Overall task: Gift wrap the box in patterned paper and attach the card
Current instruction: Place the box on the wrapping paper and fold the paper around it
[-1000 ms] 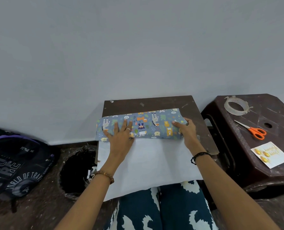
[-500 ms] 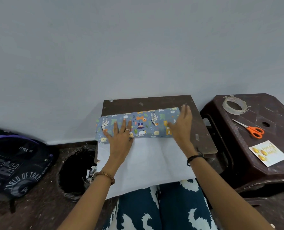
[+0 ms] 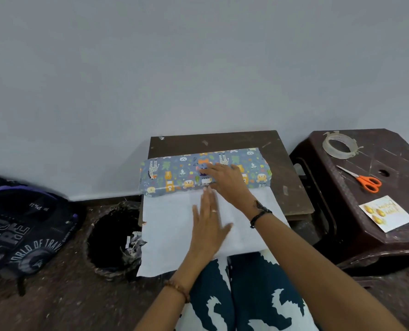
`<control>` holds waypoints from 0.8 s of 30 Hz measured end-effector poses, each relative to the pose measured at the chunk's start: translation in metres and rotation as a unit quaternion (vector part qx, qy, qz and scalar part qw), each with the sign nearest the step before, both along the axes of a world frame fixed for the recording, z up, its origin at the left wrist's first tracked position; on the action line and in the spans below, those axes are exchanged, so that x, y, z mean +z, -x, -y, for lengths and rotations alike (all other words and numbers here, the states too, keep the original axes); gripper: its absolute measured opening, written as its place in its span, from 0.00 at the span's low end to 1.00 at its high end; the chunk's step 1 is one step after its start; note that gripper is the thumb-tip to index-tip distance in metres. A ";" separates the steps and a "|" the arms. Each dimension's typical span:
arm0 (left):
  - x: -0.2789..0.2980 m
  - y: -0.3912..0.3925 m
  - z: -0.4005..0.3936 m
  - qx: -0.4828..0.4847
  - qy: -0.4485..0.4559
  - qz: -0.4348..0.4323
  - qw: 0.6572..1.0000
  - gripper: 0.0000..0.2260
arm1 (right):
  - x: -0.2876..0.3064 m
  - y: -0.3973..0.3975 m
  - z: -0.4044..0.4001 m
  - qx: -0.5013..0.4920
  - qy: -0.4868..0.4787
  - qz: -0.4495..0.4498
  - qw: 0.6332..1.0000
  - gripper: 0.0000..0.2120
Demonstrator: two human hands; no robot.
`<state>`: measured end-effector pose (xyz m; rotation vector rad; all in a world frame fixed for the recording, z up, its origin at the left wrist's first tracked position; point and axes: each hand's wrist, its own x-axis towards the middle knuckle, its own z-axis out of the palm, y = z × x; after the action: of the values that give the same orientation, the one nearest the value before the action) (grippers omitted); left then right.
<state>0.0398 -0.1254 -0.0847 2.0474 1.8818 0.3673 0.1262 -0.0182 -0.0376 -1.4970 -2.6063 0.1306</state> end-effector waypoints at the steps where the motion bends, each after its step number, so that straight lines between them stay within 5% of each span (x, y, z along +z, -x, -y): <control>1: 0.002 -0.002 0.004 -0.031 0.068 -0.003 0.997 0.46 | 0.001 0.000 0.000 -0.001 -0.001 -0.002 1.000 0.24; 5: 0.008 -0.004 0.018 -0.151 0.147 -0.086 0.974 0.55 | 0.001 0.002 0.001 -0.006 0.000 -0.011 1.000 0.23; 10: 0.022 -0.003 0.025 -0.231 0.211 -0.108 0.944 0.44 | 0.002 0.006 0.003 -0.019 0.008 -0.024 1.000 0.23; 13: 0.032 -0.003 0.027 -0.285 0.194 -0.122 0.931 0.24 | 0.005 0.007 0.005 -0.023 0.019 -0.015 0.999 0.23; 24: 0.060 0.017 0.034 -0.261 0.326 -0.046 0.907 0.20 | 0.004 0.002 0.017 0.023 -0.014 0.084 0.996 0.22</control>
<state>0.0231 -0.1590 -0.0244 1.9741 1.1742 -0.4461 0.1245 -0.0355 -0.0333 -1.4992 -2.7612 -0.0298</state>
